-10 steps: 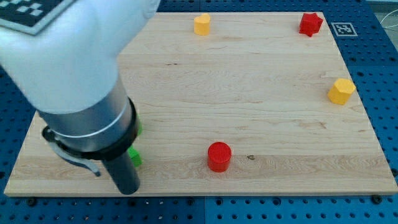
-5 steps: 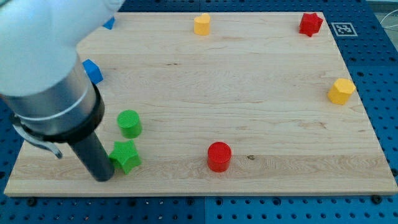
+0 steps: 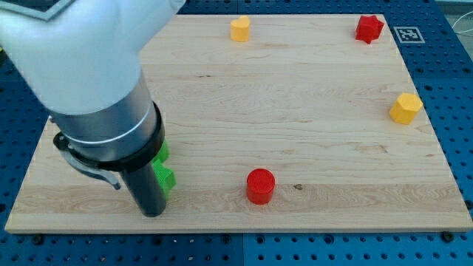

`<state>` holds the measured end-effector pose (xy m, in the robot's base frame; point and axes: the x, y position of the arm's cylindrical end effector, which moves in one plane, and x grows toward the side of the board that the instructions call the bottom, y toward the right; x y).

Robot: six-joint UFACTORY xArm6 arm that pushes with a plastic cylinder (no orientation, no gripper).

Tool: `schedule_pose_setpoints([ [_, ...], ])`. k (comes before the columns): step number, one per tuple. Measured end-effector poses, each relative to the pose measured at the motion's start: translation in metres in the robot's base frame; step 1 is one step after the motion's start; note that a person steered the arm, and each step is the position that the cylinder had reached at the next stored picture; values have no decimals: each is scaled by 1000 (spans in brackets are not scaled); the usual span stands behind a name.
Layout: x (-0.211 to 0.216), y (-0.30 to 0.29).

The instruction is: Push the green star closer to the green circle

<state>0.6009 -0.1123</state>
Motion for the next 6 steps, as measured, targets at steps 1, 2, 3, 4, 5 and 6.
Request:
schedule_pose_setpoints([
  [1, -4, 0],
  [2, -9, -1],
  [3, -12, -7],
  [4, -16, -13],
  [5, -21, -16],
  [6, -23, -16],
])
